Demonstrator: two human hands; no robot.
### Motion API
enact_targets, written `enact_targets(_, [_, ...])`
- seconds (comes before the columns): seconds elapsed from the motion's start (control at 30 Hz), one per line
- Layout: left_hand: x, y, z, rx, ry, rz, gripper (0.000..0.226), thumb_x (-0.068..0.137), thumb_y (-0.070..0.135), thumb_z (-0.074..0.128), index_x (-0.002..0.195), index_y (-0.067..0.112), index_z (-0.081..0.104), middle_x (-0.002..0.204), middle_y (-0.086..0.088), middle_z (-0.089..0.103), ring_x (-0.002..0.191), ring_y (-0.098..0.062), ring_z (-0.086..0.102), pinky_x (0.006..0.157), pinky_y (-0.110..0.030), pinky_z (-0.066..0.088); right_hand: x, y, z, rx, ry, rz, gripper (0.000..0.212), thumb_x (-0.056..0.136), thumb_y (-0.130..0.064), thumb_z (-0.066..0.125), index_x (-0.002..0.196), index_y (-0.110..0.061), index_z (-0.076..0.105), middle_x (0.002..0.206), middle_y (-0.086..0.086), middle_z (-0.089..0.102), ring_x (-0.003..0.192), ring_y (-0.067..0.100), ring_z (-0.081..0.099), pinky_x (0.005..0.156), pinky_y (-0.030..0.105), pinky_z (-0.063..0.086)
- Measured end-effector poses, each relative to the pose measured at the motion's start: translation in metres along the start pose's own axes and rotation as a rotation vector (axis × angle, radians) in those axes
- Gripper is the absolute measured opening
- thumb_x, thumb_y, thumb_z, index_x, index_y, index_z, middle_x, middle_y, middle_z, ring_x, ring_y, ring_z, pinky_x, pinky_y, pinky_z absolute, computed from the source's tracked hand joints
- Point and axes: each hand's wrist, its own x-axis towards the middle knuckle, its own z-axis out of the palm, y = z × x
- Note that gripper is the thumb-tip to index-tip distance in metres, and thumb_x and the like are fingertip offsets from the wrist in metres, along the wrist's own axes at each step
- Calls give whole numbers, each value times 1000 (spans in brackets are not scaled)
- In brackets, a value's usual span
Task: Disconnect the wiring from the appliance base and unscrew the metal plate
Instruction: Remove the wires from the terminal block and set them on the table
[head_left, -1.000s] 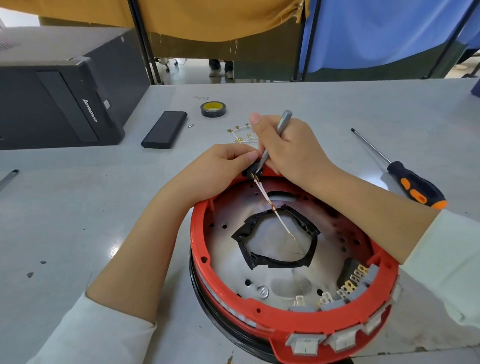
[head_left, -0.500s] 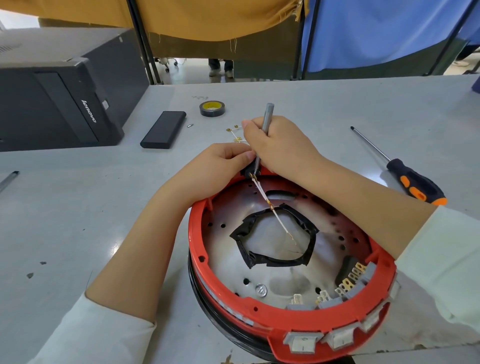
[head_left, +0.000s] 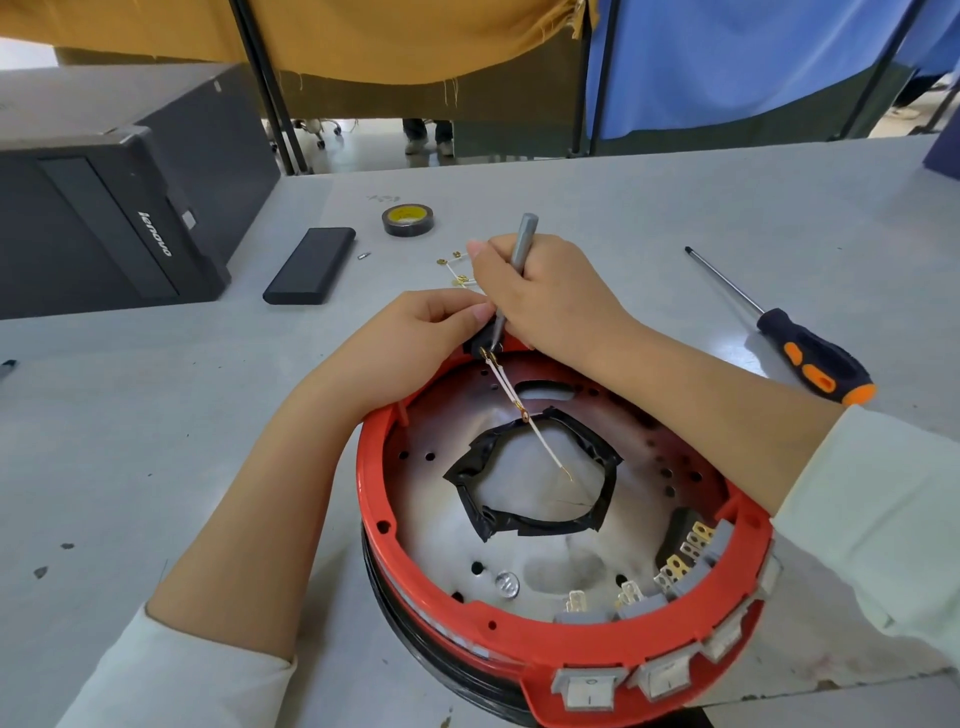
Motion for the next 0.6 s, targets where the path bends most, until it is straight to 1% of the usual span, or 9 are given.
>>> enact_targets(0.07, [0,0,0,0,0,3,25,98,26,46,97,21,71,101,-4,71,85,-5,57,77,-6,41,2,-1,1,-13,-2,20,50,97,-31,44,49,-24,33,38,-11,36,44,8,37,52,31,33])
enact_targets(0.17, [0,0,0,3,-1,1,23,98,26,46,98,30,69,101,8,71,96,-5,61,82,-5,40,5,-1,2,-45,-6,63,48,95,-32,44,50,-21,32,37,-11,36,44,9,36,53,31,32])
enact_targets(0.23, [1,0,0,9,-2,1,23,98,27,46,99,33,68,102,13,70,99,-3,61,85,-6,40,7,-2,2,-59,-14,84,47,94,-31,44,50,-20,30,35,-11,35,45,11,34,52,31,31])
enact_targets(0.3, [1,0,0,12,-2,9,23,98,26,46,98,34,67,100,15,70,96,-1,61,84,-6,40,8,-3,2,-69,-16,98,46,93,-29,44,50,-20,31,36,-9,34,46,13,35,52,31,31])
enact_targets(0.43, [1,0,0,15,3,24,24,99,25,46,95,33,68,95,18,69,85,7,58,76,1,38,12,-5,2,-96,-23,144,41,91,-29,44,53,-17,36,33,-6,38,43,17,40,51,31,36])
enact_targets(0.53, [2,1,-1,6,0,22,23,98,25,47,95,33,68,94,20,69,85,9,58,78,0,38,13,-7,2,-96,-39,178,37,90,-28,43,55,-14,43,29,-5,41,37,17,43,53,33,43])
enact_targets(0.6, [1,1,-1,-1,1,19,22,98,27,47,94,35,68,94,20,69,85,9,58,78,0,39,9,-7,1,-84,0,149,39,91,-29,43,56,-11,46,34,-3,45,41,17,45,56,36,46])
